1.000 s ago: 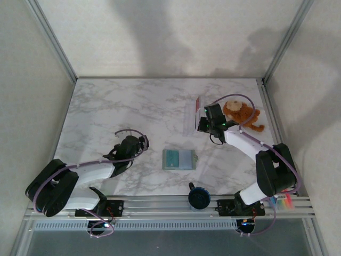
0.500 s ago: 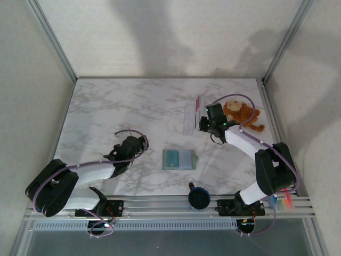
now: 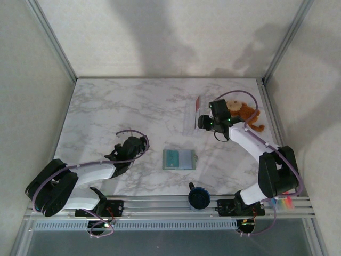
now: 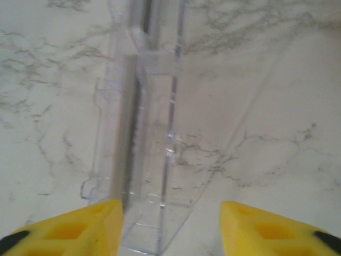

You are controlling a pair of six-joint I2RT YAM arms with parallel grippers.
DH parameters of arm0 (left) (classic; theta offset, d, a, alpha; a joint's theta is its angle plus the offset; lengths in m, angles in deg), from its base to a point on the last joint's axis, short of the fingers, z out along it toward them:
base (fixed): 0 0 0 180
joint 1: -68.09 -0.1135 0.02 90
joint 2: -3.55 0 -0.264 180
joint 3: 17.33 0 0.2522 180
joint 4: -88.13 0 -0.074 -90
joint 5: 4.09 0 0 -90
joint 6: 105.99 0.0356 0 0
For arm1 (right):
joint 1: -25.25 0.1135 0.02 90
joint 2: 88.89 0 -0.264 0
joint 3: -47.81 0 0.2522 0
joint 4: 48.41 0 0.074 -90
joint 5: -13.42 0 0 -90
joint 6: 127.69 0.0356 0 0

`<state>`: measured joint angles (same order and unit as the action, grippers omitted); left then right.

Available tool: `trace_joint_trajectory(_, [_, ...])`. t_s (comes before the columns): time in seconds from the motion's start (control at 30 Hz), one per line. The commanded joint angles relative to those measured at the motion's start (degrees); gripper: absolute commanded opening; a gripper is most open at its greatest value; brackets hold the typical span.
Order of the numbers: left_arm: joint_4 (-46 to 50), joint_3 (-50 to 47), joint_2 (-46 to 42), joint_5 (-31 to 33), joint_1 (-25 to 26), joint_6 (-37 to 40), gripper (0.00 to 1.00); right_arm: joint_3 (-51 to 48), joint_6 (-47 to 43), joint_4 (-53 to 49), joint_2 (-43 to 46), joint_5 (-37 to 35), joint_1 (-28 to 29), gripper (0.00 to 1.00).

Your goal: Put the credit cards into the card holder

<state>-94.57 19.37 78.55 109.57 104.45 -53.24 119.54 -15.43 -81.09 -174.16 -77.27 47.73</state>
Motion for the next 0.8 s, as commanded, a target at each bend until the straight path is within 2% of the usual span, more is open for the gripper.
trace_joint_trajectory(0.0, [1.26,0.53,-1.41,2.52,0.56,0.17,1.00,5.22,-2.90,-5.01,-0.14,2.11,-0.33,0.57])
trace_joint_trajectory(0.03, [1.19,0.27,-1.59,2.53,0.56,0.09,1.00,6.27,-3.30,-5.91,-0.97,2.17,-0.30,0.59])
trace_joint_trajectory(0.1, [0.59,-0.14,-1.63,2.10,0.56,-0.10,1.00,8.45,-4.03,-7.61,-2.82,1.70,-0.08,0.71])
trace_joint_trajectory(0.2, [1.04,0.25,-1.43,2.43,0.56,0.16,1.00,11.48,-4.89,-10.10,-5.96,-4.25,0.45,0.74])
trace_joint_trajectory(0.23, [1.25,0.38,-1.48,2.68,0.56,0.25,1.00,12.40,-5.41,-10.79,-7.34,-6.50,0.62,0.80])
trace_joint_trajectory(0.27, [1.22,0.30,-1.60,2.66,0.51,0.26,1.00,13.18,-6.37,-11.45,-8.82,-7.19,0.55,0.81])
trace_joint_trajectory(0.43, [0.14,-0.73,-2.74,2.20,0.56,-0.02,1.00,16.69,-6.99,-15.10,-13.77,-4.67,0.72,0.80])
trace_joint_trajectory(0.57, [-0.39,-1.29,-3.34,2.48,0.57,-0.34,1.00,19.09,-6.44,-18.75,-15.69,-9.68,0.91,0.78])
trace_joint_trajectory(0.77, [0.34,-0.29,-2.14,2.18,0.58,0.32,0.99,18.73,-6.00,-19.40,-13.67,-13.50,1.59,0.75])
